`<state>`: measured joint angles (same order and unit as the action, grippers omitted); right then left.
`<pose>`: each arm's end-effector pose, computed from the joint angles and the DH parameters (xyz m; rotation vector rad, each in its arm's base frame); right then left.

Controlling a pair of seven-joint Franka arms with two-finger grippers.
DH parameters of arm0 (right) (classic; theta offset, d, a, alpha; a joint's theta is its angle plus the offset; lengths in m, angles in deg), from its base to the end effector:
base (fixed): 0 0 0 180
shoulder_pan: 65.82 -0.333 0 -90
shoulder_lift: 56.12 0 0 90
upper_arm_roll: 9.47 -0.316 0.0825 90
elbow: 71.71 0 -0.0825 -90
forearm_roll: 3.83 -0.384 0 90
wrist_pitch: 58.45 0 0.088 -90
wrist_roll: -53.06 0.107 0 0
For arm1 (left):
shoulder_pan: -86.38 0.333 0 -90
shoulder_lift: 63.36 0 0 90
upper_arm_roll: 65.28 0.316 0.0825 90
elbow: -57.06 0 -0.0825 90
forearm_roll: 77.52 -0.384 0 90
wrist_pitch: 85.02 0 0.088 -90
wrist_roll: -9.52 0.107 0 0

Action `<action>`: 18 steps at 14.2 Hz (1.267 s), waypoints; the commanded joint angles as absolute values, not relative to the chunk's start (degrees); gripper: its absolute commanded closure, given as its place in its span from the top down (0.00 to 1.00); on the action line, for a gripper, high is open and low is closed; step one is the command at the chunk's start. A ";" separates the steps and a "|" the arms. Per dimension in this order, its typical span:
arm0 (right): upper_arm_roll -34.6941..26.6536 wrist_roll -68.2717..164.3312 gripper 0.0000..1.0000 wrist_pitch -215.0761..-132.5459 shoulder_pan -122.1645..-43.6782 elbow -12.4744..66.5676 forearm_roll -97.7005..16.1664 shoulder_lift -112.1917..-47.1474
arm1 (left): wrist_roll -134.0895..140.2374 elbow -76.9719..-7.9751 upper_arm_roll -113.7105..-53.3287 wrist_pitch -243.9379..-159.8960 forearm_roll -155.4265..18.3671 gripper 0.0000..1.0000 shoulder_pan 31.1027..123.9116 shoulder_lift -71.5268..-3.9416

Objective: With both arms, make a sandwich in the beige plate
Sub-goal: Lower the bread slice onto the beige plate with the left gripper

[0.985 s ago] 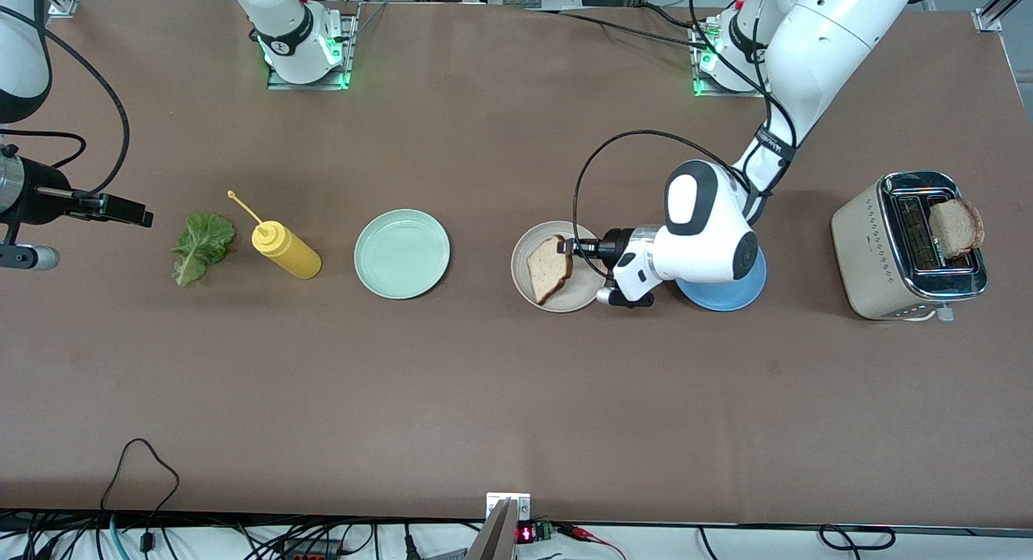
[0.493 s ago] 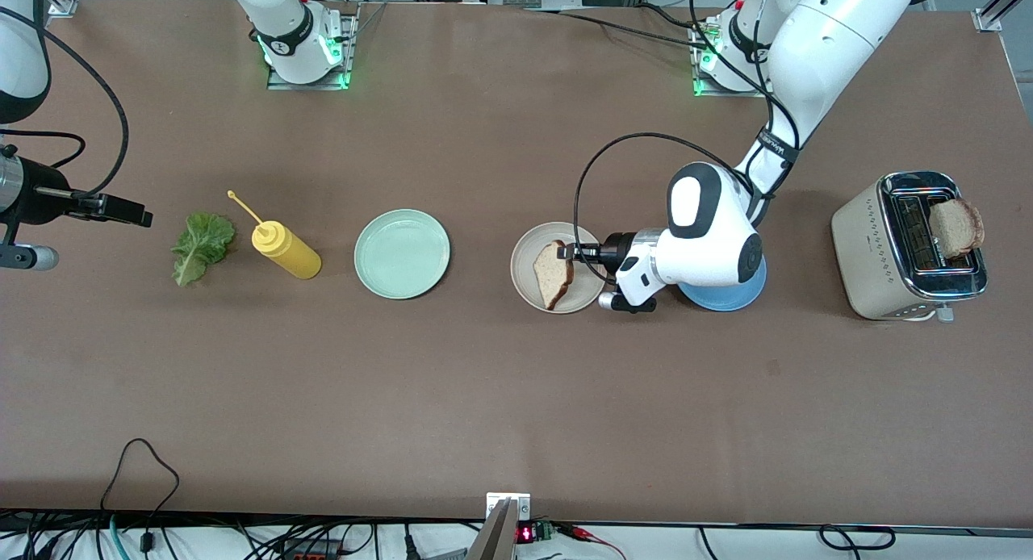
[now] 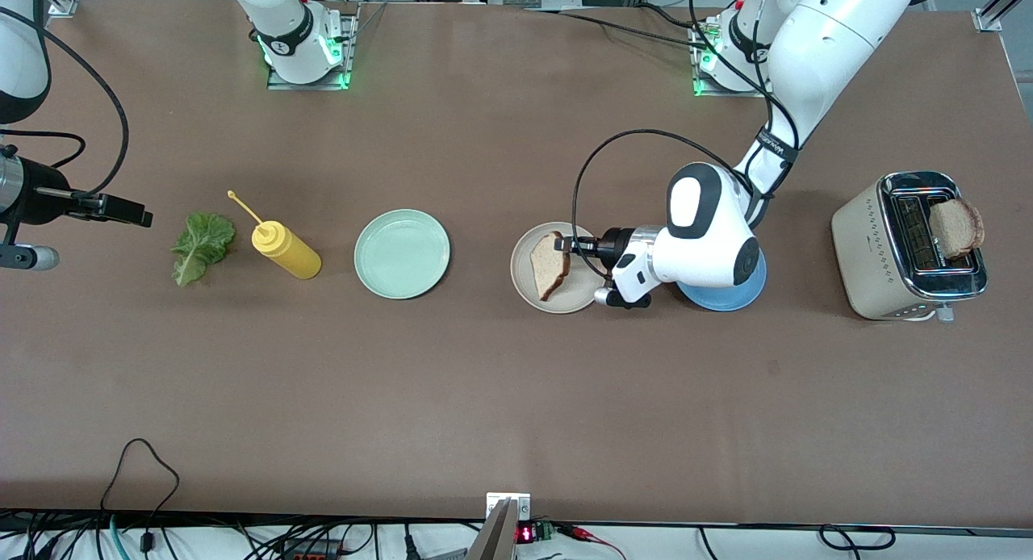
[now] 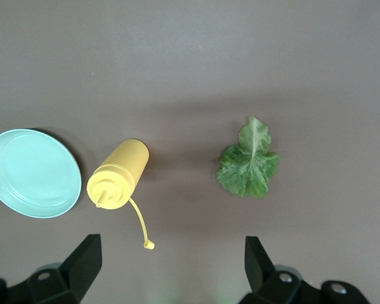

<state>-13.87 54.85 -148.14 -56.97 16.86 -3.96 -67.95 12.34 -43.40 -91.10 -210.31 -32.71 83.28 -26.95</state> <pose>0.6025 -0.0505 0.5160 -3.1011 0.1696 0.2894 0.5755 -0.3169 0.2416 2.3075 0.0500 -0.4503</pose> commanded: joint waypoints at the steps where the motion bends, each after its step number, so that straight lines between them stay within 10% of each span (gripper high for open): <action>1: -13.69 53.59 1.00 -147.40 -57.03 16.71 -4.80 -67.81 | 13.57 -43.04 -90.86 -208.94 -30.68 0.00 83.22 -27.32; 12: -13.78 53.94 1.00 -146.61 -56.77 16.79 -4.89 -67.89 | 17.00 -43.66 -90.51 -209.03 -30.76 0.04 85.15 -24.33; 18: -13.78 53.94 1.00 -146.61 -56.77 16.79 -4.89 -67.90 | 16.91 -43.66 -89.72 -209.03 -31.20 0.30 86.64 -22.22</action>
